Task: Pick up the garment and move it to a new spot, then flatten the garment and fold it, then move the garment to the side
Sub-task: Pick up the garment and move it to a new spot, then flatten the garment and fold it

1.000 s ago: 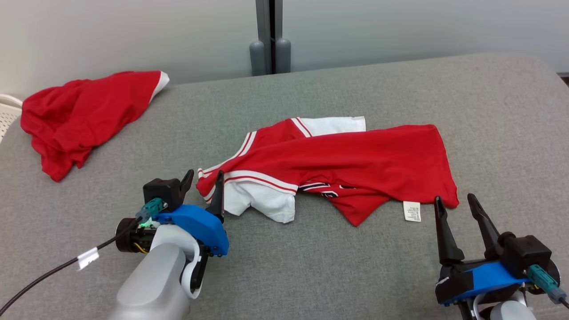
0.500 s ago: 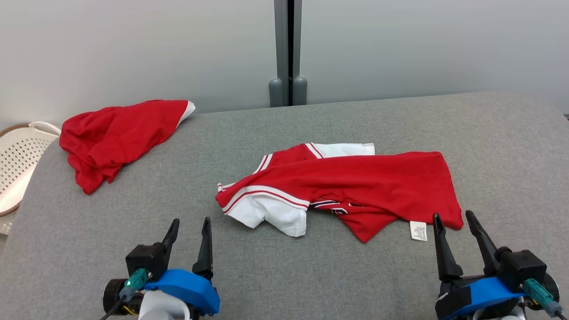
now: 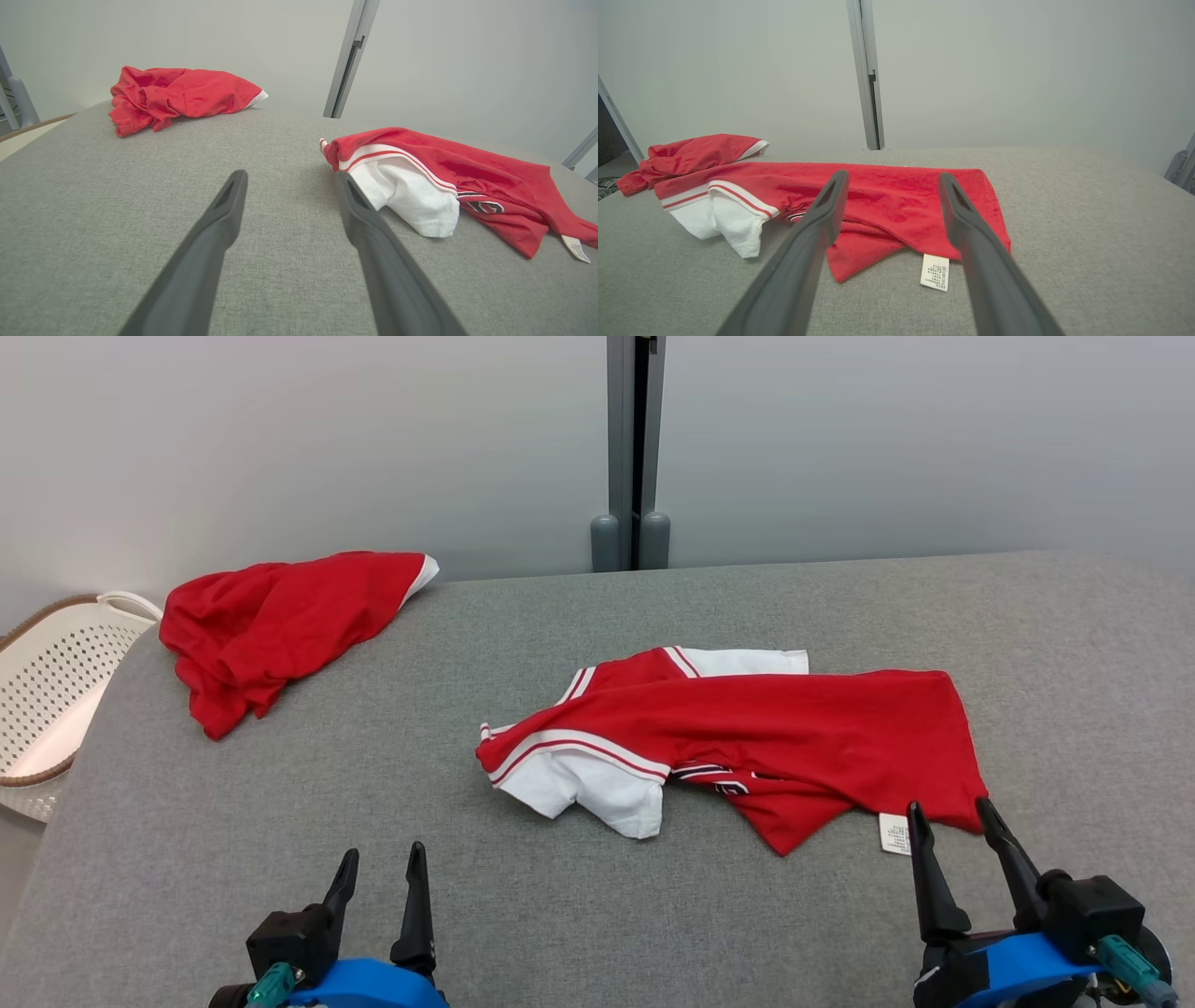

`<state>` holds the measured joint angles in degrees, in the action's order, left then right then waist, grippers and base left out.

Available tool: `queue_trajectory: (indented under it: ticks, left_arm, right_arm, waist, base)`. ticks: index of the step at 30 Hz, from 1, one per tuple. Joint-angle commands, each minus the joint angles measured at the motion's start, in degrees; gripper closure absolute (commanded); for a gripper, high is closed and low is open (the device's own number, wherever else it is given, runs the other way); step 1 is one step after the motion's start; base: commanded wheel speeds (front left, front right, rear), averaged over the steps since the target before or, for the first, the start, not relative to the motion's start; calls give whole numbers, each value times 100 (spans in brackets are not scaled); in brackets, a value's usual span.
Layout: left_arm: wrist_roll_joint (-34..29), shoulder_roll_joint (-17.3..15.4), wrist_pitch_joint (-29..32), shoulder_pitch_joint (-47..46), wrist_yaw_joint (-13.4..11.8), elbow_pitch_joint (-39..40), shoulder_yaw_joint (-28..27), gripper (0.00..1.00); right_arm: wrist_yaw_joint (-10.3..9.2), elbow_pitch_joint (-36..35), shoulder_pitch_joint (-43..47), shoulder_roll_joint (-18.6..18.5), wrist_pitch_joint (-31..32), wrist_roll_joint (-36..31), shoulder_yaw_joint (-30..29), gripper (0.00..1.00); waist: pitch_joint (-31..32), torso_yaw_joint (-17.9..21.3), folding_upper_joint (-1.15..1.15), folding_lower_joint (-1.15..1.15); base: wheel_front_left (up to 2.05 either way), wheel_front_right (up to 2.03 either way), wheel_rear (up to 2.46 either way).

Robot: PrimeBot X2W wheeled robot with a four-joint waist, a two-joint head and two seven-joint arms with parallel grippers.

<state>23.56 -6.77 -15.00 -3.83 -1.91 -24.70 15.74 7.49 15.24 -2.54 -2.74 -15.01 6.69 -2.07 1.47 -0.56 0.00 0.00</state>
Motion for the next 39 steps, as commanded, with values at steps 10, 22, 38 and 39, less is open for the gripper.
queue_trajectory:
  ticks: [10, 22, 38, 39]
  left_arm:
    - [-157, 70, -27, 82, 53, 66, -94, 0]
    - [-251, 115, -27, -41, 118, -20, -64, 0]
    - [67, 376, 429, -1488, 289, -1585, 598, 0]
    - [125, 377, 405, -1567, 268, -1708, 590, 0]
  right_arm:
    - [2, 27, 71, -27, -26, 20, -2, 0]
    - [2, 34, 0, -27, -26, 38, -6, 0]
    - [1, -36, -367, -27, -26, 56, 112, 0]
    - [1, -34, -388, -26, -26, 56, 106, 0]
  waist:
    - [-27, -6, 0, 0]
    - [-126, 22, 0, 0]
    - [-833, 589, 0, 0]
    - [-872, 637, 0, 0]
  base:
    - [0, 0, 0]
    - [0, 0, 0]
    - [0, 0, 0]
    - [0, 0, 0]
